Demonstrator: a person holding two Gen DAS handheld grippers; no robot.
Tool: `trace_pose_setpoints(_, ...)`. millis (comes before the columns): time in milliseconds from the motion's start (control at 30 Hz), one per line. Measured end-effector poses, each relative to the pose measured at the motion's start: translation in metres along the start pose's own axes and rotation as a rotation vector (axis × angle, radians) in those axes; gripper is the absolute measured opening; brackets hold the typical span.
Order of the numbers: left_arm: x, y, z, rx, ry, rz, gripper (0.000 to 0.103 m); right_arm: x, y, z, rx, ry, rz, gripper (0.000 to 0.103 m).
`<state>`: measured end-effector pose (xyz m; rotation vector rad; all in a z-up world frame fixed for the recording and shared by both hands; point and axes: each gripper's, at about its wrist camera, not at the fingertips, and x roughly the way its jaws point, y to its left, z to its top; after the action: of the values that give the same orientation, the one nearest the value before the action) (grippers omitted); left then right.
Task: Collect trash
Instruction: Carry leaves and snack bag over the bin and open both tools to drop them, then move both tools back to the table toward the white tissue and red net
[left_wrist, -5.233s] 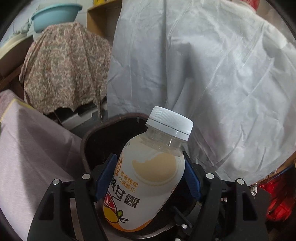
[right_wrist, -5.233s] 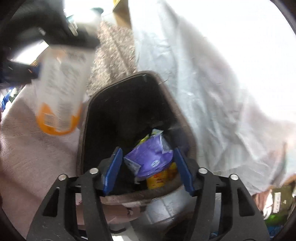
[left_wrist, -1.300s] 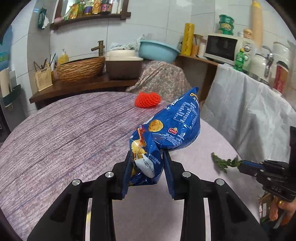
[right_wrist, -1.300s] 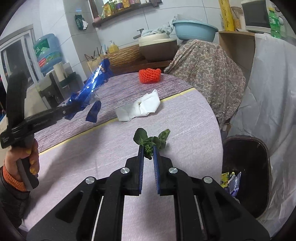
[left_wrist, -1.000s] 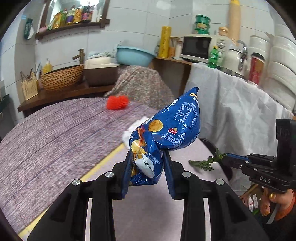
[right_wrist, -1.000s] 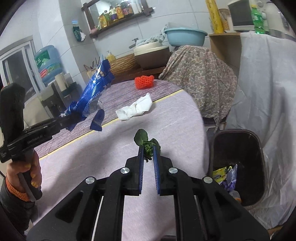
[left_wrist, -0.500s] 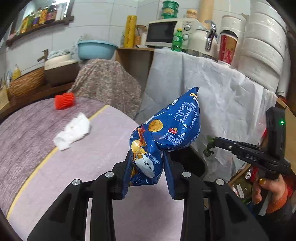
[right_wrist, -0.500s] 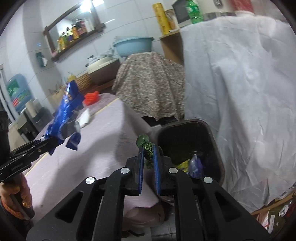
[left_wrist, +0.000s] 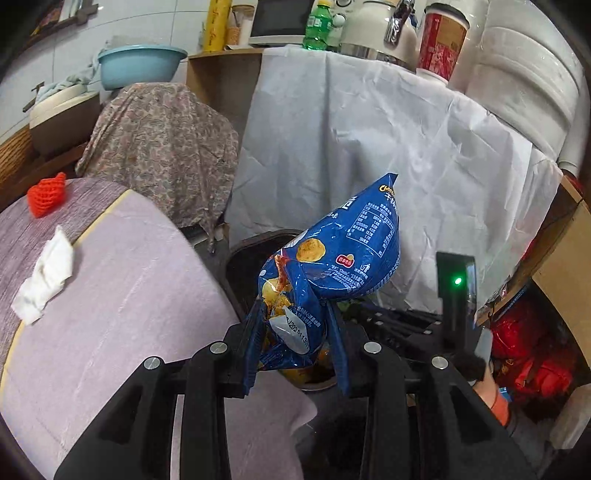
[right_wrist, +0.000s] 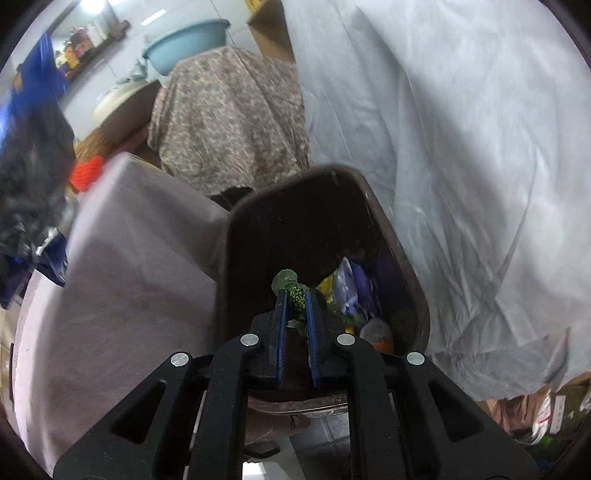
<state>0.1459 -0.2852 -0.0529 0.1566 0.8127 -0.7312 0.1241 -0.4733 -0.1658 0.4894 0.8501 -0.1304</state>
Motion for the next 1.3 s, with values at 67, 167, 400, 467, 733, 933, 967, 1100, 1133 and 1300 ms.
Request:
trace_pose_setpoints(67,0.010,-0.006,0.003,0.006,0.019,-0.004,0.033,0.009,-0.007,-0.005,0.030,0.015,-0.015,0.024)
trace_pose_setpoints(167,0.023,-0.014,0.007,0.017,0.041,0.003,0.033,0.011,-0.016,-0.012,0.091,-0.006,-0.044,0.073)
trace_pose_setpoints(400,0.069,-0.024,0.017,0.003,0.122,0.025,0.033,-0.011,-0.031,-0.031,0.119,-0.076,-0.108,0.073)
trace_pose_setpoints(467,0.084,-0.026,0.018,-0.009,0.151,0.030,0.033,-0.020,-0.035,-0.036,0.122,-0.095,-0.131,0.073)
trace_pose_setpoints(733,0.111,-0.035,0.015,-0.042,0.207,0.032,0.045,-0.043,-0.048,-0.044,0.124,-0.140,-0.219,0.078)
trace_pose_setpoints(933,0.098,-0.041,0.021,-0.026,0.149,0.042,0.074,-0.051,-0.043,-0.041,0.105,-0.153,-0.218,0.079)
trace_pose_setpoints(967,0.093,-0.042,0.022,-0.022,0.139,0.040,0.075,-0.052,-0.042,-0.042,0.101,-0.154,-0.215,0.079)
trace_pose_setpoints(1100,0.067,-0.045,0.022,0.020,0.076,0.053,0.082,-0.055,-0.032,-0.040,0.087,-0.157,-0.197,0.079)
trace_pose_setpoints(1133,0.060,-0.046,0.021,0.027,0.062,0.052,0.084,-0.056,-0.028,-0.039,0.084,-0.157,-0.186,0.079)
trace_pose_setpoints(1300,0.020,-0.038,0.017,0.071,0.000,0.045,0.094,-0.064,-0.014,-0.035,0.070,-0.167,-0.136,0.079)
